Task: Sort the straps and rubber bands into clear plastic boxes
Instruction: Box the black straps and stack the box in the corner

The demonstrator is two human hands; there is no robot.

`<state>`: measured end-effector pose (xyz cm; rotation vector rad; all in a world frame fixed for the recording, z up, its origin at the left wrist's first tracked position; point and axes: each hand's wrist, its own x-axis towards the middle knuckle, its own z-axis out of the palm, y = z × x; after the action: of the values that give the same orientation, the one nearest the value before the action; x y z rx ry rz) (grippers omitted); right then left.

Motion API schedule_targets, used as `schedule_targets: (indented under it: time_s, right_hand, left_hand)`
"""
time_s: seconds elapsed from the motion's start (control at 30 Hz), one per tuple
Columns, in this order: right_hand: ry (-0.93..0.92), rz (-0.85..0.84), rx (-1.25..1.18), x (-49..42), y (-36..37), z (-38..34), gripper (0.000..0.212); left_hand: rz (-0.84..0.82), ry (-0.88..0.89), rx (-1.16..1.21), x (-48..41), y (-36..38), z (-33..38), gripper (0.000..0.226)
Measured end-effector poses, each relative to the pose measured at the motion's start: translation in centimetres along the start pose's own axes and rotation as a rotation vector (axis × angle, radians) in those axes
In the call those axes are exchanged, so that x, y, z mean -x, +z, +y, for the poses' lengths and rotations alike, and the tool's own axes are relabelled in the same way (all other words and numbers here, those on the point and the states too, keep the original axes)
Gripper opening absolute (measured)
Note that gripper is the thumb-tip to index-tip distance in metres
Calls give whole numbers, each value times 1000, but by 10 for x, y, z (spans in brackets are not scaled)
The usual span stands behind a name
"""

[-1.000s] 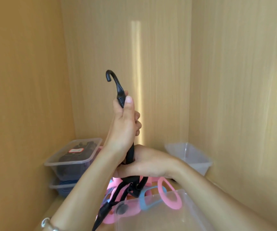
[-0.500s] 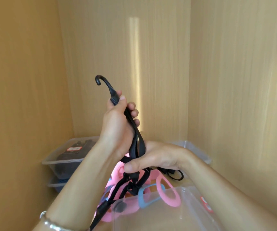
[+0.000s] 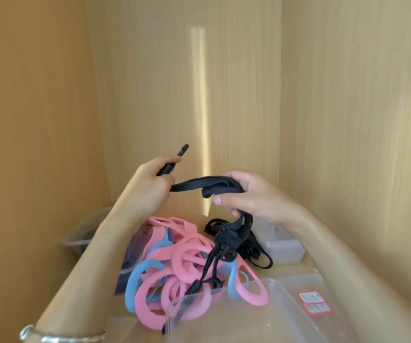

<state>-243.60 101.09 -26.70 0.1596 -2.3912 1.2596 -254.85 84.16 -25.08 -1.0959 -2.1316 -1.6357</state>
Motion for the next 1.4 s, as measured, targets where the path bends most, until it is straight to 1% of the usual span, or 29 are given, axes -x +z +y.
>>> schedule_targets:
  time_s: [0.1,0.2,0.27,0.43,0.53,0.6,0.67,0.73,0.87,1.03,1.2,1.33,1.4]
  right_hand:
    - [-113,115,18,-3,3,-3,13]
    - [-186,187,17,-4,5,-6,22]
    - [-237,227,29,-4,6,-7,22]
    - [-316,290,58,-5,7,-7,19]
    - [-351,343,92,-5,5,-9,21]
    - [-368,345,103,-4,3,-11,23]
    - [-372,325,111,-4,2,-12,23]
    - [-374,304,113,-4,2,-11,23]
    - [-375,272,136,-4,2,-11,23]
    - [-370,250,169,-6,3,-10,23]
    - [-284,233,165,-4,0,-8,17]
    - [-201,172,94,-3,1,-4,16]
    - [-189,176,59,-4,0,-4,19]
  left_hand:
    - [-75,-30,-74,2,-5,-3,39]
    - [-216,-23,-106,6,-8,-1,39]
    - [-276,-6,-127,6,-8,-2,39]
    - [-341,-71,-94,4,-7,-7,25]
    - [-389,-58,-80,7,-4,-1,13]
    - [-385,-46,-80,7,-3,1,13]
    - [-380,-46,-106,7,-2,1,18]
    - [-404,-37,-137,8,-1,2,25]
    - [-453,-12,-167,14,-1,9,32]
    - [-503,-57,-186,15,0,12,30]
    - [-550,-48,-140,14,-1,10,20]
    - [-655,-4,13,14,-10,5,30]
    - [-655,20,102,13,-13,0,32]
